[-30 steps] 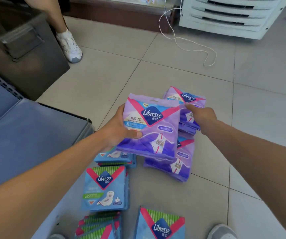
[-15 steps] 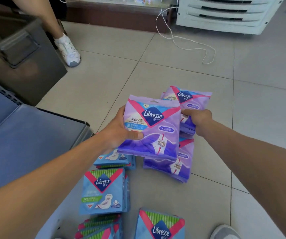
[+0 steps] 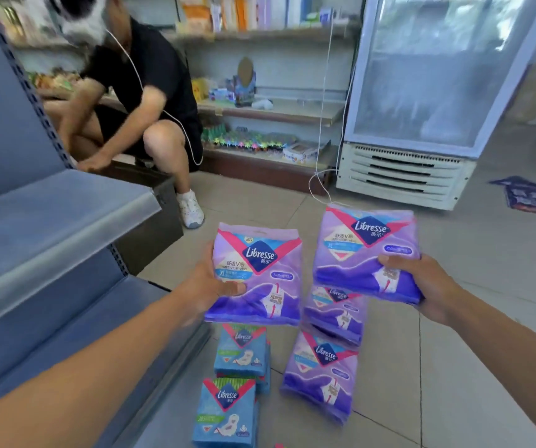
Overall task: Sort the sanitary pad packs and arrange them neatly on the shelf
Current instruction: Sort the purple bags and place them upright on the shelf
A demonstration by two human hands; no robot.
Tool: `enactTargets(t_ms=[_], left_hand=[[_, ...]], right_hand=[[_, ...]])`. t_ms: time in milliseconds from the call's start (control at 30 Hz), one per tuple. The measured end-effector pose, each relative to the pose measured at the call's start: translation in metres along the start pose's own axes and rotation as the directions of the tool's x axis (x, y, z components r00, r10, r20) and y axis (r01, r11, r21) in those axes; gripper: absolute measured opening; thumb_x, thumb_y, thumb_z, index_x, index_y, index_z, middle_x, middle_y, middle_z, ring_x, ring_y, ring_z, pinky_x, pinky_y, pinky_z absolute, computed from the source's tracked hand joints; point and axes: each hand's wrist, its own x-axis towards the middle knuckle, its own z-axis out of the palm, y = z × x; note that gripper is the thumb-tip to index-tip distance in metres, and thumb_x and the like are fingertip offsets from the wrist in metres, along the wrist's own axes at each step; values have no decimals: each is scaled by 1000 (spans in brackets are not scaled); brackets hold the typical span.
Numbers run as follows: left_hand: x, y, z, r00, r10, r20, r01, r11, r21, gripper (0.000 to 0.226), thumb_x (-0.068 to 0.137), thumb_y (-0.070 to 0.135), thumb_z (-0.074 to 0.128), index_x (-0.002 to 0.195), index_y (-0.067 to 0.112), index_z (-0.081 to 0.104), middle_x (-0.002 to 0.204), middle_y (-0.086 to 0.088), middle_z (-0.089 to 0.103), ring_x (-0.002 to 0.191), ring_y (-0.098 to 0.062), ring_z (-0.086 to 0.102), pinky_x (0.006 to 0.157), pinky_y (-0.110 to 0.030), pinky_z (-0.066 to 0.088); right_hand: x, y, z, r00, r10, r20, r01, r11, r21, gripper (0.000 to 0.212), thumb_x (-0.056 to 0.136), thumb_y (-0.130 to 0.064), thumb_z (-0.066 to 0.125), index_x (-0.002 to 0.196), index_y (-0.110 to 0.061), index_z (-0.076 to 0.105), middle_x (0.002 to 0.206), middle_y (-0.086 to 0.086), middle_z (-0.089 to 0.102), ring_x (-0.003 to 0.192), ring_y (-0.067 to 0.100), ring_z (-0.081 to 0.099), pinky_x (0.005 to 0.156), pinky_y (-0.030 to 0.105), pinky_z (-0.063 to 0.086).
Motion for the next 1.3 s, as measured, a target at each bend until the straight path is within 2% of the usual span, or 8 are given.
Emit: enactTargets(t_ms=[200,367,500,600,700,800,933,1300], left_hand=[[-84,96,-66,969,214,-127,-212,977,29,88,74,-7,79,138,30,31,114,-5,67,102,-21,68,80,-37,60],[-170,152,-139,884,373,-282,-372,926,60,91,62,-2,81,134,31,35,114,-4,67,104,-22,68,86,-45,57],[-242,171,-199,788,430,-440,-442,893,82,95,57,-2,82,135,26,35,117,-9,67,104,-27,68,86,-48,57],[-293,178,-235,718,455,-527,-450,881,148,96,60,-4,84,136,26,35,119,-9,68,106,-28,68,87,-47,57],[-342,178,-266,667,462,-584,-427,880,208,90,72,-12,77,138,29,32,119,-4,66,105,-22,68,78,-37,59],[-387,169,-291,602,446,-663,-393,888,240,87,75,-10,76,137,32,32,121,-3,64,107,-20,67,73,-34,60],[-433,141,-320,513,404,-758,-361,902,237,88,73,-11,77,137,31,34,117,-3,66,104,-20,68,69,-31,59],[-484,31,-396,365,108,-925,-137,989,62,82,77,-4,77,134,32,31,113,-7,63,100,-26,67,71,-35,60]], right_hand=[[-68,-84,107,952,-162,261,156,987,44,41,72,-17,74,111,-9,63,103,16,74,80,27,74,65,38,62],[-109,-123,228,859,-289,423,278,957,88,56,68,-16,83,119,-5,62,106,18,73,91,35,72,77,48,60],[-150,-134,327,746,-321,583,312,942,119,58,68,-18,83,120,-7,59,105,15,74,91,32,73,70,41,61],[-180,-131,387,658,-354,665,332,929,167,79,59,-29,92,124,-6,55,108,12,73,95,30,72,73,41,60],[-209,-117,439,576,-363,733,330,923,197,45,74,-12,79,115,-7,63,100,6,76,92,25,73,77,38,60],[-234,-100,488,494,-279,823,277,948,155,52,72,-17,77,121,-8,61,110,12,73,101,31,70,92,48,54],[-258,-80,537,414,-204,887,239,965,110,52,69,-16,77,118,-6,62,110,14,73,100,32,71,88,45,56],[-216,-15,583,497,-98,862,155,988,23,55,67,-16,76,119,-6,59,103,12,75,90,30,73,70,40,62]])
